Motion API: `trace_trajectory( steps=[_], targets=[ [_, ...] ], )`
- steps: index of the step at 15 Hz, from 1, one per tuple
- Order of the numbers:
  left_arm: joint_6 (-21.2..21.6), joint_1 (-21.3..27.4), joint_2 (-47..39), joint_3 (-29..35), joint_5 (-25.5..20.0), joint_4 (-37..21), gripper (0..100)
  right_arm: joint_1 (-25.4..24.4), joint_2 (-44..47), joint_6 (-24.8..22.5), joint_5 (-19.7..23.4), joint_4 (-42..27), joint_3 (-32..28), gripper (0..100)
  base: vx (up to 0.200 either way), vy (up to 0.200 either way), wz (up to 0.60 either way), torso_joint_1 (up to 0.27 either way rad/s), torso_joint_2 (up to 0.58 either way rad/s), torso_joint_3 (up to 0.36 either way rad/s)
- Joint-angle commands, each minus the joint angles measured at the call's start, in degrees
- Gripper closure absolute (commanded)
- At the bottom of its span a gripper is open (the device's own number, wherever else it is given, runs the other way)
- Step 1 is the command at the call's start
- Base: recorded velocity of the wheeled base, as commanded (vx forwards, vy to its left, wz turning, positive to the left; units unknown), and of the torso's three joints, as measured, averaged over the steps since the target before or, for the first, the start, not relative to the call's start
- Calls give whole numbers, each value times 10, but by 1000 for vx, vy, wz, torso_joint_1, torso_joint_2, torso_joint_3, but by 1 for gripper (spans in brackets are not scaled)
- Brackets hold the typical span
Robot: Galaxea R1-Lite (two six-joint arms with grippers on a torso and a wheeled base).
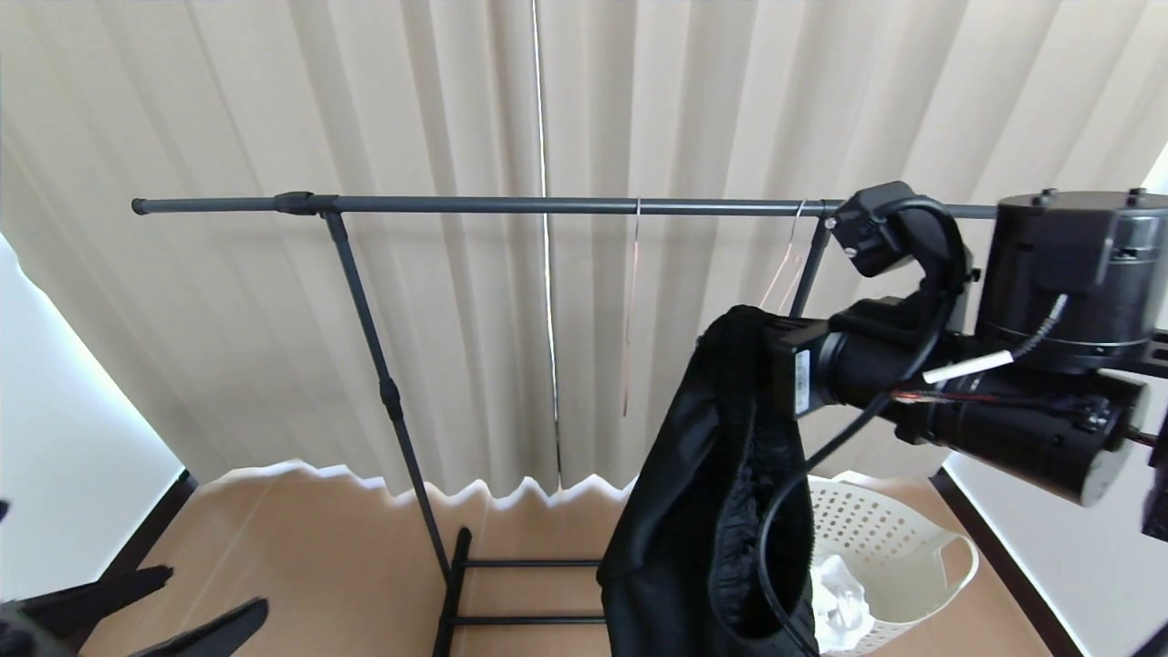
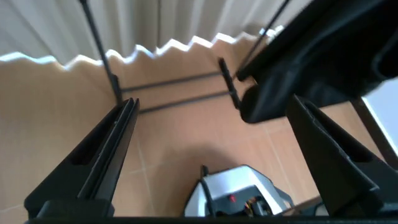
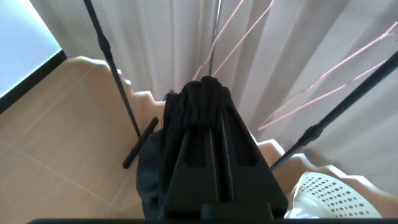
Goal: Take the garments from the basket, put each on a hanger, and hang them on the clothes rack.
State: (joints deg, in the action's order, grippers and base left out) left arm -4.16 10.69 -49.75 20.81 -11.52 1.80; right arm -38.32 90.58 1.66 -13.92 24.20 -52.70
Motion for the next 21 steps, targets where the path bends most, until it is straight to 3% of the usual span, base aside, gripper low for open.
trace_trajectory(
  steps=[1, 4, 7, 10, 13, 17, 21],
  targets=[
    [-16, 94, -253, 90, -13, 60, 0, -1, 72, -3, -1, 0, -54, 100, 0, 0, 0, 0, 0, 0],
    [-28, 121, -330, 94, -14, 126, 0, -3, 114, 19, -8, 2, -93, 100, 0, 0, 0, 0, 0, 0],
    [-154, 195, -421, 160, -13, 135, 0, -13, 137, 56, -34, 6, -121, 100, 0, 0, 0, 0, 0, 0],
    [-238, 240, -493, 217, -10, 132, 0, -21, 161, 113, -55, 7, -144, 100, 0, 0, 0, 0, 0, 0],
    [-312, 280, -567, 270, 8, 130, 0, -30, 177, 136, -78, 10, -173, 100, 0, 0, 0, 0, 0, 0],
    [-379, 299, -640, 317, 43, 130, 0, -52, 175, 160, -106, 11, -182, 100, 0, 0, 0, 0, 0, 0],
    [-416, 297, -693, 368, 84, 133, 0, -68, 166, 177, -107, 11, -180, 100, 0, 0, 0, 0, 0, 0]
  ],
)
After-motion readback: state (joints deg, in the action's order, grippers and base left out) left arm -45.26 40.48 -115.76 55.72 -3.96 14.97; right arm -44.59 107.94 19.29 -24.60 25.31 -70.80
